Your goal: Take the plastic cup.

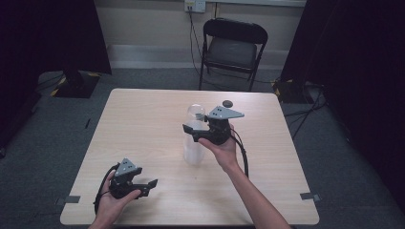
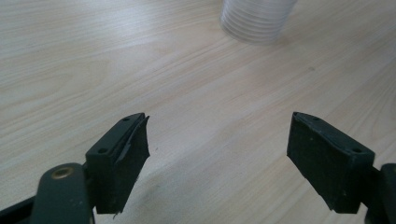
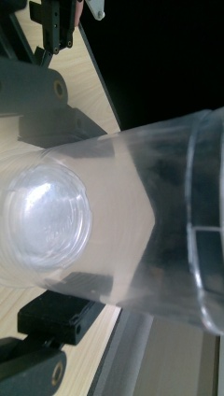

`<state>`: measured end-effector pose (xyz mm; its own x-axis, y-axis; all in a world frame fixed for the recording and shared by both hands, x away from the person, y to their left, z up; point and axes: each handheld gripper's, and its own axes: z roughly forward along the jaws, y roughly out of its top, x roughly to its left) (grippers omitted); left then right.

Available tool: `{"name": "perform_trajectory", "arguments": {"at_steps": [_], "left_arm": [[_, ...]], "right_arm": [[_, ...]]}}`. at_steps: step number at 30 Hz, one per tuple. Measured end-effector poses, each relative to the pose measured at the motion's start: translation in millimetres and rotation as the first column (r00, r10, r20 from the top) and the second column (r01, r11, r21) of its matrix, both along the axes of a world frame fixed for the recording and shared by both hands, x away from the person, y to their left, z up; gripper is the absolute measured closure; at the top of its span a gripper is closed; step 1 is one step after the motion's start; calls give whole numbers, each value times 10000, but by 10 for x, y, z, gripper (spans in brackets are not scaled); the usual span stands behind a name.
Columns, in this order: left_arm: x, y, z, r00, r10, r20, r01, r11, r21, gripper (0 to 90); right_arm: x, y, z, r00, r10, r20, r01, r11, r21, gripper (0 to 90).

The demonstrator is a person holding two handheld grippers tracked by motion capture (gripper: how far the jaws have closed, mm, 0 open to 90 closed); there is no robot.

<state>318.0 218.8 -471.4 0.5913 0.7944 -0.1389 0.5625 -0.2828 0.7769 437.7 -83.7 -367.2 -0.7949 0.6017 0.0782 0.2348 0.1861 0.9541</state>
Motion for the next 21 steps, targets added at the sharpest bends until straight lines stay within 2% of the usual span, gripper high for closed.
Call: {"name": "perform_trajectory", "arguments": {"at_steps": [10,21], "left_arm": [[-1,-5,1,10000,-37,-62,37,10000,17,202],[-5,-25,3,9998,-120,174,119,9999,23,205]], "right_arm": [[-32,-41,79,9999,128,88,-131,9992,370,323],[-40,-81,189,9997,206,109,-214,9968,777,326]]}}
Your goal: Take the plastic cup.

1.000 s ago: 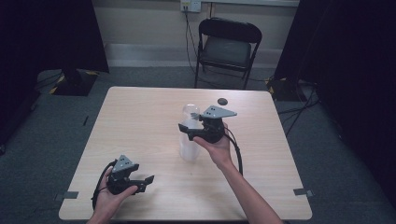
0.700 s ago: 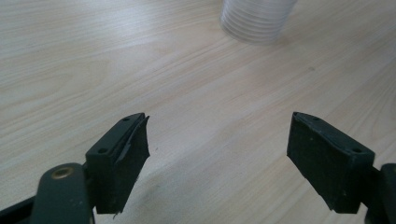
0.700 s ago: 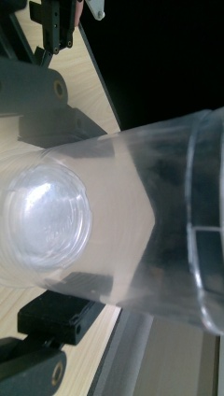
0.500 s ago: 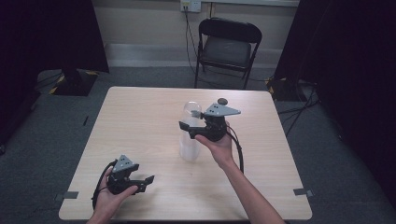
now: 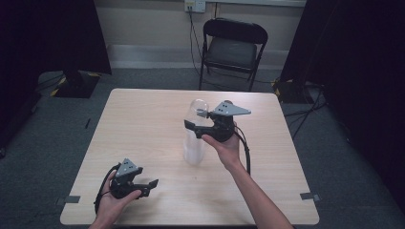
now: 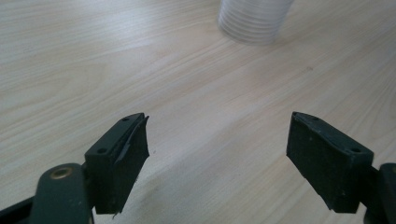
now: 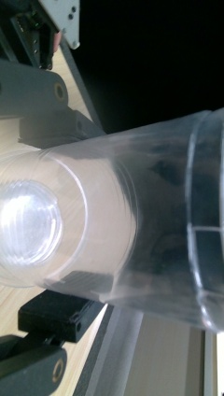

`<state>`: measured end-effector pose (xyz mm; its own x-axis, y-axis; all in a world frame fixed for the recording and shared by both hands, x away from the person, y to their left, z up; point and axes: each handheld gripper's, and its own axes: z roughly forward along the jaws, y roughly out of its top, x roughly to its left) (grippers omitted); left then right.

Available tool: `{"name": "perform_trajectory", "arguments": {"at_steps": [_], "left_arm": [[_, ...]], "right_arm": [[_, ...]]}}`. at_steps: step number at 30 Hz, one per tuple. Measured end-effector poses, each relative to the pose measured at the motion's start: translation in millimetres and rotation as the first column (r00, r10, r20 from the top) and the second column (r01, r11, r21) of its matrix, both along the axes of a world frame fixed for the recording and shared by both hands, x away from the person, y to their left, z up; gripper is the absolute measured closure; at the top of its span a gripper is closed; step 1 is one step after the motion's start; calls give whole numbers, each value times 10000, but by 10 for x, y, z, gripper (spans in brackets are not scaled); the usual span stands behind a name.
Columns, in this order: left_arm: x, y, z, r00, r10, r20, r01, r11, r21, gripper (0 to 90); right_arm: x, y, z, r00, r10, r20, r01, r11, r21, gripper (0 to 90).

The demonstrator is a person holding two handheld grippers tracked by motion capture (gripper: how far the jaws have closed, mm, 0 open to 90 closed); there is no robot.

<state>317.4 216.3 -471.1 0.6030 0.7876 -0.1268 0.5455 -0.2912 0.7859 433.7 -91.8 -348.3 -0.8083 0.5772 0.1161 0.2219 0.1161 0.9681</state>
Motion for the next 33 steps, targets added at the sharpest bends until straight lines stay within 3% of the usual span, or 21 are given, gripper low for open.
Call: {"name": "perform_trajectory", "arguments": {"at_steps": [2,11,16,18,26,33], "left_arm": [[-1,-5,0,10000,-54,24,54,10000,-12,207],[-14,53,41,9991,236,364,-228,9995,-220,207],[-1,82,11,9983,585,69,-583,9981,-204,203],[-1,78,3,9981,606,-131,-612,9969,-502,203],[-28,8,25,9999,-33,168,39,9993,-360,191],[-43,-48,75,9989,-9,465,31,9989,-462,182]], "right_arm": [[-9,-14,20,9997,-241,64,241,9997,7,329],[-34,-132,107,9997,-251,-44,253,9987,440,333],[-68,-211,156,9997,-205,-121,213,9976,664,334],[-86,-247,167,9997,-207,-146,216,9973,701,335],[-145,-413,192,9991,-361,-231,379,9956,862,339],[-200,-549,186,9968,-533,-589,588,9937,955,348]]}}
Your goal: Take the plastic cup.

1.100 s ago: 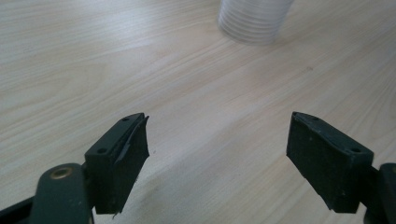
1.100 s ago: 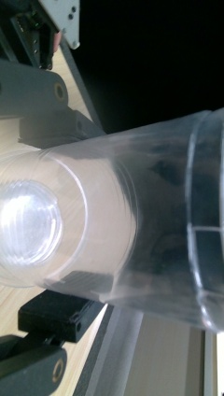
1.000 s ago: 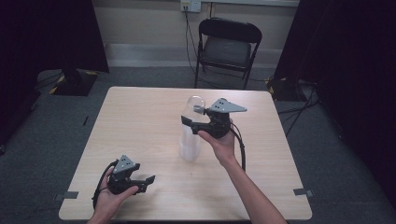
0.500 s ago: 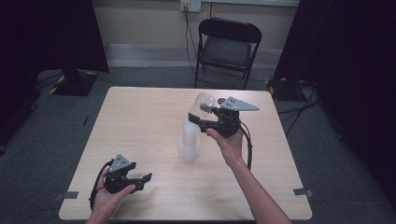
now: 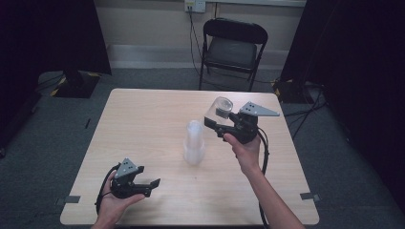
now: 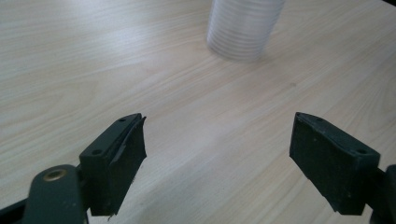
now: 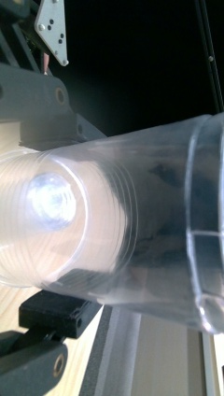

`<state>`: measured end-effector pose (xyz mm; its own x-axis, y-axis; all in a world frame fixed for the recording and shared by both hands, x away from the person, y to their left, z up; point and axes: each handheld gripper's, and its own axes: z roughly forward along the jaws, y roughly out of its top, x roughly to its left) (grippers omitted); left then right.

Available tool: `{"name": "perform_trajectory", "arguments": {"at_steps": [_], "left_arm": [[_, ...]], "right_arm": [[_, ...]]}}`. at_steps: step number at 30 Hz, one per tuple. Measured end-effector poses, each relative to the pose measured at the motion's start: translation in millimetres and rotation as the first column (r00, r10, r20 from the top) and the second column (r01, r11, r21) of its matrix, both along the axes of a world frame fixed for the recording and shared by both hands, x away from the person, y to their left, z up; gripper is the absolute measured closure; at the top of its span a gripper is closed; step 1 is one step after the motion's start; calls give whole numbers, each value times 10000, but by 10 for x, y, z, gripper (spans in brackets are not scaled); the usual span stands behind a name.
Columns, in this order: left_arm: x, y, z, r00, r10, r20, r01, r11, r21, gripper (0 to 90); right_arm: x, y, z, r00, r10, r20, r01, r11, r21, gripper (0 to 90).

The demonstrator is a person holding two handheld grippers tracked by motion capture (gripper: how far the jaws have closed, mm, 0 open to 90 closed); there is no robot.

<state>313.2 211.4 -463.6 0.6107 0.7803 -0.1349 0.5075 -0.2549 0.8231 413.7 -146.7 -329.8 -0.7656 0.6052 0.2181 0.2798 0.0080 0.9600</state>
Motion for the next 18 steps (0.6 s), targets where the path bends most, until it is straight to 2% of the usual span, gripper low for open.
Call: {"name": "perform_trajectory", "arguments": {"at_steps": [1,3,6,8,11,16,18], "left_arm": [[-4,-7,9,9999,-16,161,18,9999,-132,184],[-10,-13,26,9995,30,326,-2,9965,-838,225],[-5,-35,61,9981,170,588,-99,9930,-1179,246],[-3,-57,80,9966,258,778,-170,9936,-1118,249],[12,-101,85,9956,85,931,3,9956,-939,262],[32,-189,116,9968,-202,778,285,9939,-1065,299],[44,-225,162,9957,-424,825,500,9944,-934,317]], "right_arm": [[-6,-19,-6,10000,2,7,-2,10000,-3,348],[-29,-56,-20,9999,-53,-100,53,9999,87,349],[-63,-108,-54,9997,-83,-249,88,9998,203,350],[-85,-128,-74,9994,-76,-349,85,9996,258,350],[-126,-160,-111,9989,-63,-458,74,9997,244,351],[-202,-208,-178,9971,-46,-757,67,9996,273,352],[-248,-232,-220,9963,-98,-850,116,9997,208,352]]}}
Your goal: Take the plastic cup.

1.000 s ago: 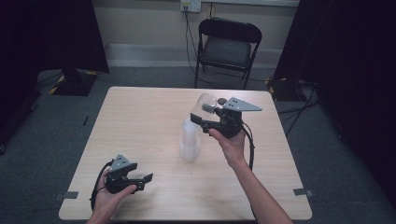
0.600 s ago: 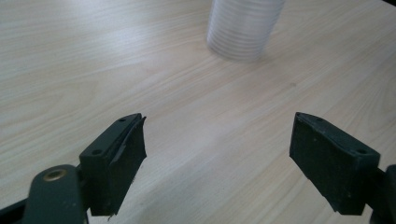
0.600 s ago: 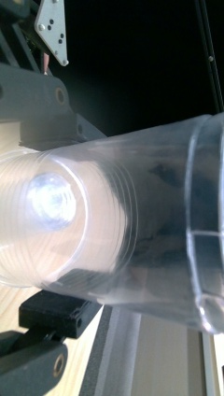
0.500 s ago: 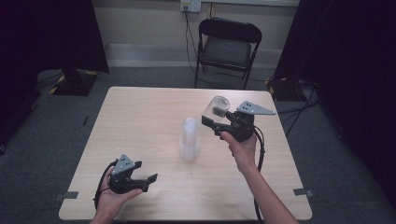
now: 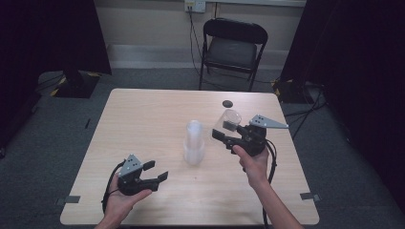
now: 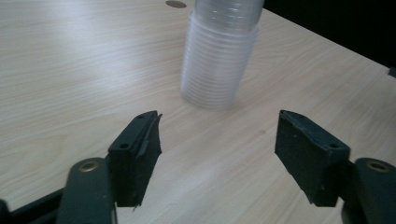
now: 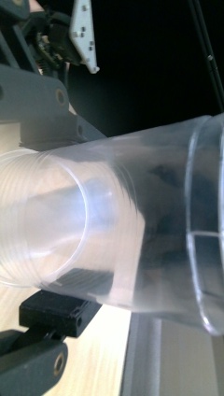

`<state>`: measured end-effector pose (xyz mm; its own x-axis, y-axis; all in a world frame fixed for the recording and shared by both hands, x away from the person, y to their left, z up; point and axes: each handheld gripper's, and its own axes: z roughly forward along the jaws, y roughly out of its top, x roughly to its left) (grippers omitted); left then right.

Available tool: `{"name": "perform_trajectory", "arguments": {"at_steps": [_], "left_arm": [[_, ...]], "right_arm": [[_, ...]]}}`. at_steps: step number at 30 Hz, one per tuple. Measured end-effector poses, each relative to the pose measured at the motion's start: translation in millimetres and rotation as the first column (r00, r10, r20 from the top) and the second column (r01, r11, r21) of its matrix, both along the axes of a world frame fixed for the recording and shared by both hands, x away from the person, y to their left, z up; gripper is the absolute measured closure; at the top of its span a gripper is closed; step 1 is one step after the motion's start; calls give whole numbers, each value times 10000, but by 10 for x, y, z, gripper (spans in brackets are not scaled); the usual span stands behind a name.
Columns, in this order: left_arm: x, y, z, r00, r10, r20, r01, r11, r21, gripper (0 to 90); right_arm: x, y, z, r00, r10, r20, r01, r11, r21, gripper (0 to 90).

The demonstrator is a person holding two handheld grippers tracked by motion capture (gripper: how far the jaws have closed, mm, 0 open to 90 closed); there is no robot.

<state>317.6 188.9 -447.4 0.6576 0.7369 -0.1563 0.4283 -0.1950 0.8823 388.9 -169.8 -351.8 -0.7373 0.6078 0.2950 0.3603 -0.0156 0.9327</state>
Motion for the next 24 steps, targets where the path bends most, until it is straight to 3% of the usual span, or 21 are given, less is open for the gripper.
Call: {"name": "perform_trajectory", "arguments": {"at_steps": [6,9,15,17,24], "left_arm": [[90,-107,197,9989,-279,371,283,9995,-103,352],[112,-210,235,9951,-383,916,389,9992,-49,359],[114,-389,170,9887,-775,1285,809,9965,-209,412],[96,-436,143,9874,-918,1293,936,9956,-79,412],[42,-482,51,9877,-1084,1127,1113,9936,-197,398]], "right_arm": [[-89,-48,-96,9994,89,-324,-89,10000,1,351],[-123,-61,-129,9992,78,-402,-78,10000,16,350],[-188,-24,-262,9963,279,-810,-282,9996,-32,350],[-203,-1,-308,9944,413,-977,-409,9991,63,350],[-264,124,-480,9819,1028,-1593,-983,9945,359,353]]}}
